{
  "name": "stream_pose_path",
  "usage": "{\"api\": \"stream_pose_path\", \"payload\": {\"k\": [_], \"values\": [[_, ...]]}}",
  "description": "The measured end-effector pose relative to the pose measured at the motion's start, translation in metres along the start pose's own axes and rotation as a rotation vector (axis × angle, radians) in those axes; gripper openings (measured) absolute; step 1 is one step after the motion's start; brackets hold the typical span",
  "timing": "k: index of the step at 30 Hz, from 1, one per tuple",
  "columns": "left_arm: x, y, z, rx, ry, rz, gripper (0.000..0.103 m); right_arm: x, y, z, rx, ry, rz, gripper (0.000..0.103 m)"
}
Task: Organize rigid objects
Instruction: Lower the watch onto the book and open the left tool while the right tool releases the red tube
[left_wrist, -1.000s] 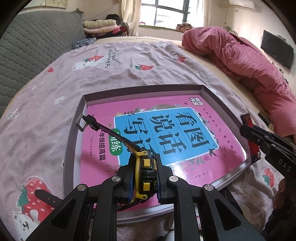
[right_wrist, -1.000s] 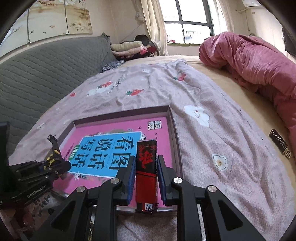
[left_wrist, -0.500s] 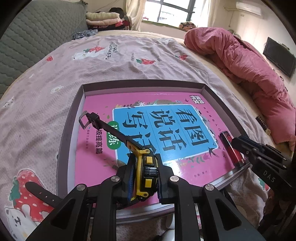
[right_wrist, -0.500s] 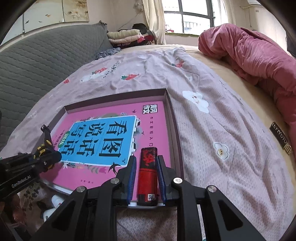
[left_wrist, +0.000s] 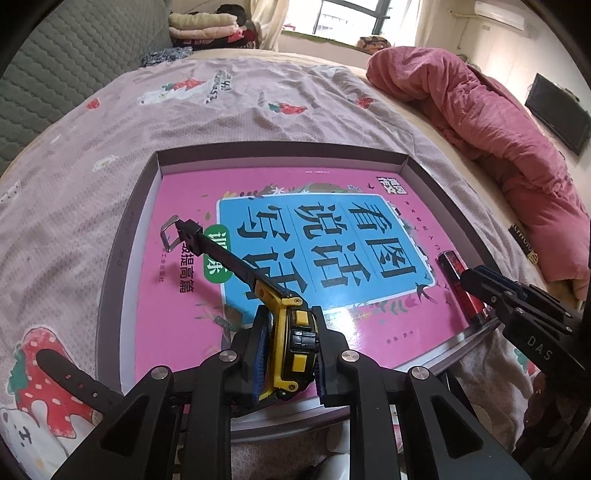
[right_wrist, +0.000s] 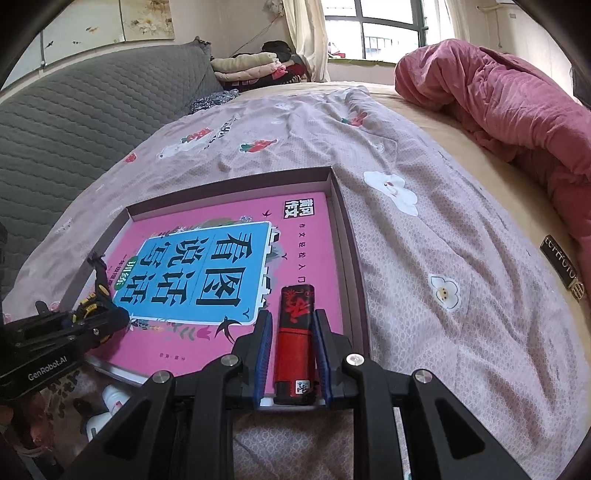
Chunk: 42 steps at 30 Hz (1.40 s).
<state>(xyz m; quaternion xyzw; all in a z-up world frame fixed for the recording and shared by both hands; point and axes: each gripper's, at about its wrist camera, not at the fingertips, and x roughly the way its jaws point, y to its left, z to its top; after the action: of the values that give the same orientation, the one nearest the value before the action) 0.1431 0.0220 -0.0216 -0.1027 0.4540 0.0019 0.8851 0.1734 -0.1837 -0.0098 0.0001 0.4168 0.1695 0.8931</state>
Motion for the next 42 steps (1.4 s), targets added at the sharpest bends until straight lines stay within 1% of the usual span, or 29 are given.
{"api": "stream_pose_path", "payload": {"k": [2, 6, 19, 21, 24, 34, 36, 38, 42], "values": [[0.0004, 0.0002, 0.0004, 0.0, 0.001, -0.002, 0.021, -0.0007, -0.0007, 0.0003, 0.005, 0.0, 0.003, 0.023], [0.0014, 0.0013, 0.0004, -0.013, 0.007, -0.035, 0.022, -0.001, -0.0016, 0.0009, 0.016, 0.002, 0.011, 0.023], [0.0018, 0.0015, 0.0002, -0.031, 0.01, -0.067, 0.023, -0.0015, -0.0004, 0.0014, 0.019, 0.0, 0.014, 0.023], [0.0018, 0.0015, -0.0002, -0.032, 0.01, -0.073, 0.024, -0.0019, -0.0016, 0.0009, 0.021, -0.001, 0.015, 0.023], [0.0012, 0.0025, -0.0001, -0.046, 0.012, -0.1, 0.029, -0.002, -0.0016, 0.001, 0.021, -0.001, 0.014, 0.023], [0.0021, 0.0013, 0.0004, -0.051, 0.011, -0.104, 0.03, -0.0006, 0.0007, -0.0005, 0.013, 0.003, 0.023, 0.023], [0.0018, 0.0018, 0.0011, -0.058, 0.012, -0.109, 0.032, -0.0006, 0.0016, 0.0001, 0.009, 0.003, 0.023, 0.023], [0.0006, 0.0032, 0.0014, -0.064, 0.01, -0.113, 0.04, -0.0005, 0.0024, 0.0001, 0.005, 0.003, 0.023, 0.023], [0.0005, 0.0039, 0.0021, -0.063, 0.008, -0.105, 0.043, -0.0005, 0.0022, -0.0002, 0.003, 0.002, 0.019, 0.023]]}}
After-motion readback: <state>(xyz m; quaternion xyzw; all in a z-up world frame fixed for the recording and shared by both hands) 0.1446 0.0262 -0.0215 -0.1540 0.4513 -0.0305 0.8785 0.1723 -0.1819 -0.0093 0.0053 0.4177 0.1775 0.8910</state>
